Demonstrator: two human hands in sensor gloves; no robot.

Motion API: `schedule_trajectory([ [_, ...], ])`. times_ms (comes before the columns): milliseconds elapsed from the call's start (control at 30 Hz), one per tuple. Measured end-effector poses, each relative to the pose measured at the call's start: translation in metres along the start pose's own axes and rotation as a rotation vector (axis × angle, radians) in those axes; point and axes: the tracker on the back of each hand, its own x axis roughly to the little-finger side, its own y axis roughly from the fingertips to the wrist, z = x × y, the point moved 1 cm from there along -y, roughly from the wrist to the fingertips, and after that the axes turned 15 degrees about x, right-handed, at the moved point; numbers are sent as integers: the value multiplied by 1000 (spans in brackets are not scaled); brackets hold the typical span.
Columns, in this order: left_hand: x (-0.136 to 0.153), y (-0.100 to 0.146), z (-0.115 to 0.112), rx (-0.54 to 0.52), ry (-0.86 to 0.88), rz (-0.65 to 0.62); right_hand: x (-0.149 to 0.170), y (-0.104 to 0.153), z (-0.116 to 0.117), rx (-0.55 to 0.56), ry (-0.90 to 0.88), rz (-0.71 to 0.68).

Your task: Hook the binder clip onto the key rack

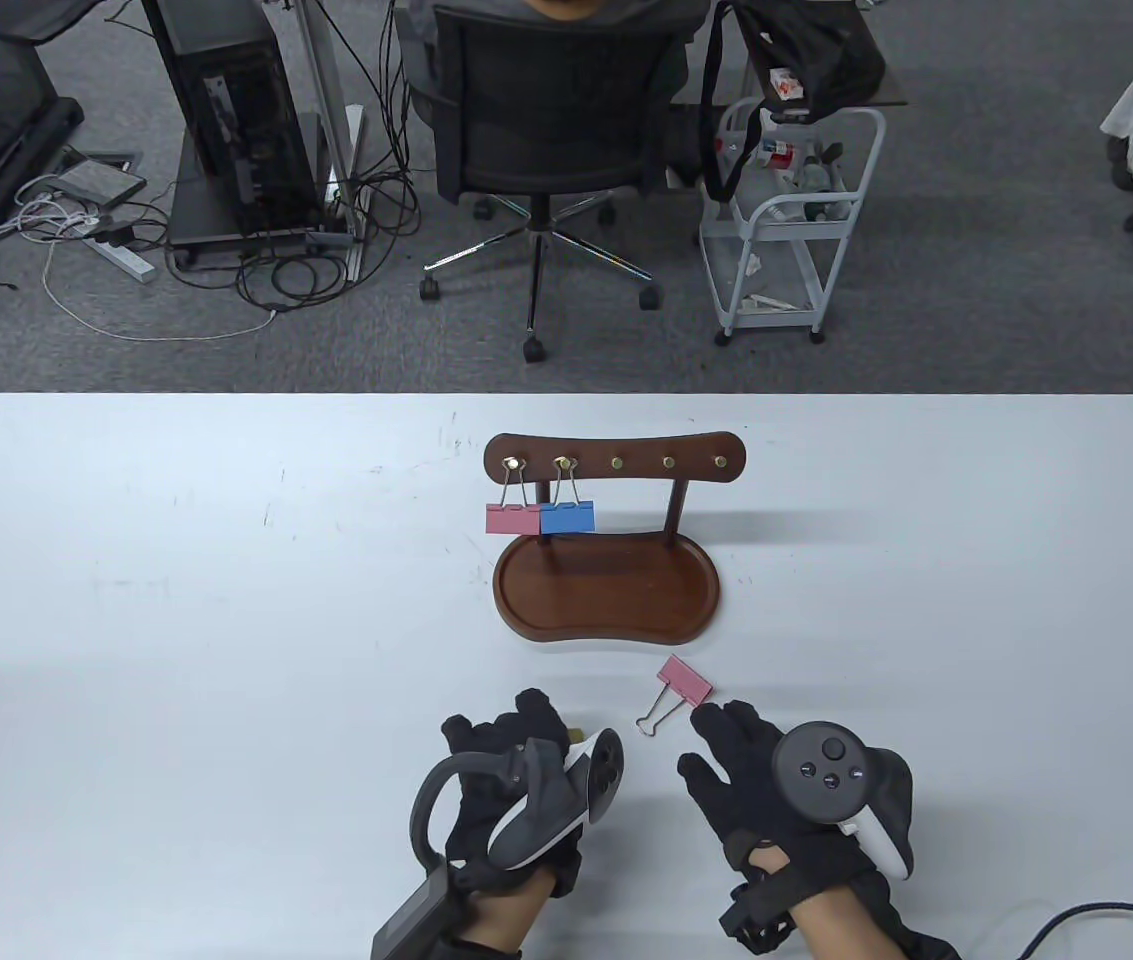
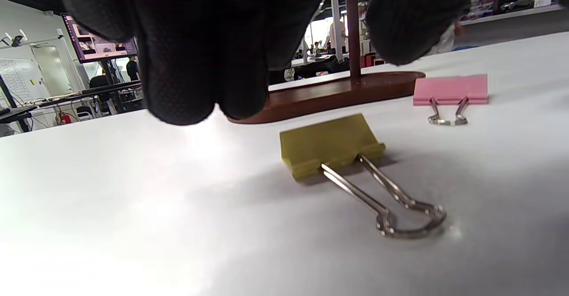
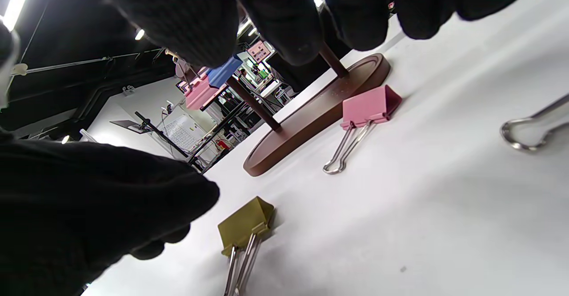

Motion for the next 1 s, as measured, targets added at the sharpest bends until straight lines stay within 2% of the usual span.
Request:
schedule_trajectory([
  [533,-21,-12,-16,73,-69,6,1,0,0,0,-8,0],
  [1000,-29,-18,-18,58,-128,42,1,0,0,-5,-12,6],
])
